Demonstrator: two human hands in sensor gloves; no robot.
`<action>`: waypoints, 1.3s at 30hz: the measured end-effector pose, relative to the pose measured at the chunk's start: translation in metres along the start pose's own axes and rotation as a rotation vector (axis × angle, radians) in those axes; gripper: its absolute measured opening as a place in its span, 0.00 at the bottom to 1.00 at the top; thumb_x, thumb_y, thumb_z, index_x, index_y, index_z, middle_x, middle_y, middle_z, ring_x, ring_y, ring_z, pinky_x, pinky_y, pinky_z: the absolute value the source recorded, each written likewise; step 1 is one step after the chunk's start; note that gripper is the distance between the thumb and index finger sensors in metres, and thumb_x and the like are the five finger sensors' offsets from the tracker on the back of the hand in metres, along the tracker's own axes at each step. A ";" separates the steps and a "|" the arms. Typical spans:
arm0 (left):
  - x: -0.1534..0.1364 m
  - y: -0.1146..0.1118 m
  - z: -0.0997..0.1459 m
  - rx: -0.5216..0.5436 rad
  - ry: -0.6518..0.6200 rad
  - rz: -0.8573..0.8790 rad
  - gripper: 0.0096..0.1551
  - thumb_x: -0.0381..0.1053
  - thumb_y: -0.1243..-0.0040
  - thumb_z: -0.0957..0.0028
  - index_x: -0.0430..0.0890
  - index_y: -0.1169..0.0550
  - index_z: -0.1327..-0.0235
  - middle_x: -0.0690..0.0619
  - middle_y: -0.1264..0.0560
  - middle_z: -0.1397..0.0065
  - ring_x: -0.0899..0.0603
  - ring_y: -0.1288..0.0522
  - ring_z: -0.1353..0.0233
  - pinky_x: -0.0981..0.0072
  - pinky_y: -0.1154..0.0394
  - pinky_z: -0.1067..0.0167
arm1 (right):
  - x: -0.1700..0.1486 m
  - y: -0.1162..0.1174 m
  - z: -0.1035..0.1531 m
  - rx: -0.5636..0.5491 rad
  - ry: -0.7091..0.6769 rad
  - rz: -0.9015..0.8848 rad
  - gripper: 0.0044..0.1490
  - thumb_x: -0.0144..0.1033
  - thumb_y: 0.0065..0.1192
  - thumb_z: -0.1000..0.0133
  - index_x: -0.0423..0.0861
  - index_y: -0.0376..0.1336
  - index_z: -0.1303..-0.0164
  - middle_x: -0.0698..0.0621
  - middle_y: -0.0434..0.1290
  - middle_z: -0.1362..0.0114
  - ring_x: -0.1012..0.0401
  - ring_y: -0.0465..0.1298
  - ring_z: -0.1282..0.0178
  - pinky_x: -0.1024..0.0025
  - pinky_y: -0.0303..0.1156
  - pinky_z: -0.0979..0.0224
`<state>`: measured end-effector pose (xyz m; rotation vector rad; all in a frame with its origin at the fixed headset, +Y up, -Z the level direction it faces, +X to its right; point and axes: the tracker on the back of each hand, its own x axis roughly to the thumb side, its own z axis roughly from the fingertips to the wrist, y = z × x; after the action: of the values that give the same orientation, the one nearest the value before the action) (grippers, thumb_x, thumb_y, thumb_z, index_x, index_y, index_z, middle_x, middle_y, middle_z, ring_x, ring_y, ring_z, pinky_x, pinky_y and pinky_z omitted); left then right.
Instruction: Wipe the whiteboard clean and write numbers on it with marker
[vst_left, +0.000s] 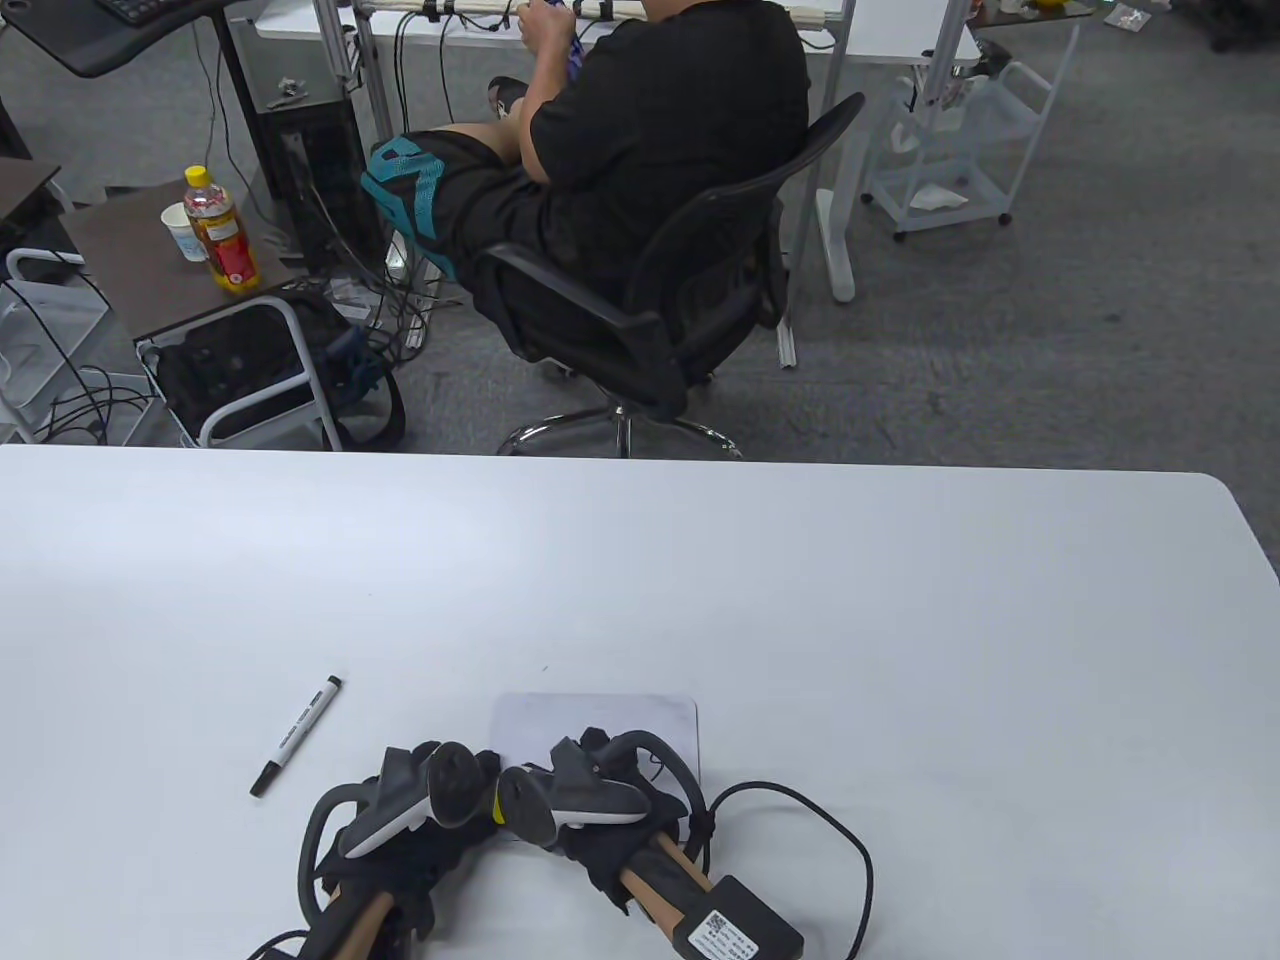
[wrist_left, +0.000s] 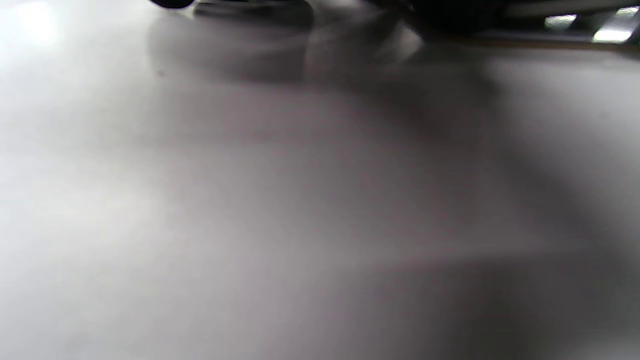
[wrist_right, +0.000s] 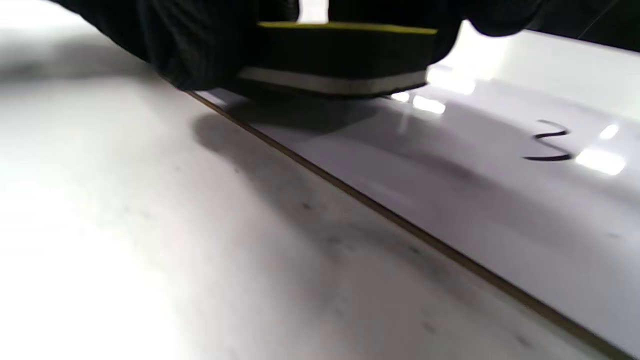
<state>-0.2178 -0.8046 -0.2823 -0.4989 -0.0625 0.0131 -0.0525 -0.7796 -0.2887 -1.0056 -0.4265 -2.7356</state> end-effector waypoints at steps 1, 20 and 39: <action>0.000 0.000 0.000 0.000 0.000 0.002 0.37 0.70 0.52 0.37 0.70 0.47 0.15 0.47 0.53 0.12 0.34 0.51 0.15 0.39 0.44 0.17 | -0.005 0.001 -0.001 -0.006 -0.016 0.020 0.41 0.49 0.66 0.43 0.55 0.50 0.22 0.37 0.63 0.18 0.40 0.64 0.25 0.35 0.59 0.29; 0.001 0.000 -0.001 -0.006 0.005 -0.002 0.37 0.70 0.52 0.37 0.70 0.46 0.15 0.47 0.52 0.12 0.34 0.51 0.15 0.39 0.44 0.17 | -0.047 0.013 0.007 0.022 0.185 0.036 0.41 0.46 0.65 0.41 0.54 0.47 0.22 0.37 0.62 0.17 0.38 0.61 0.25 0.40 0.60 0.29; 0.002 0.000 -0.001 -0.008 0.006 -0.009 0.37 0.70 0.52 0.37 0.69 0.47 0.15 0.47 0.53 0.12 0.34 0.51 0.15 0.39 0.44 0.18 | -0.069 0.008 0.002 0.027 0.331 0.086 0.40 0.48 0.66 0.42 0.52 0.51 0.23 0.35 0.66 0.21 0.40 0.65 0.29 0.41 0.62 0.31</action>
<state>-0.2161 -0.8048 -0.2829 -0.5062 -0.0591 0.0024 0.0030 -0.7806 -0.3306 -0.5338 -0.3528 -2.7379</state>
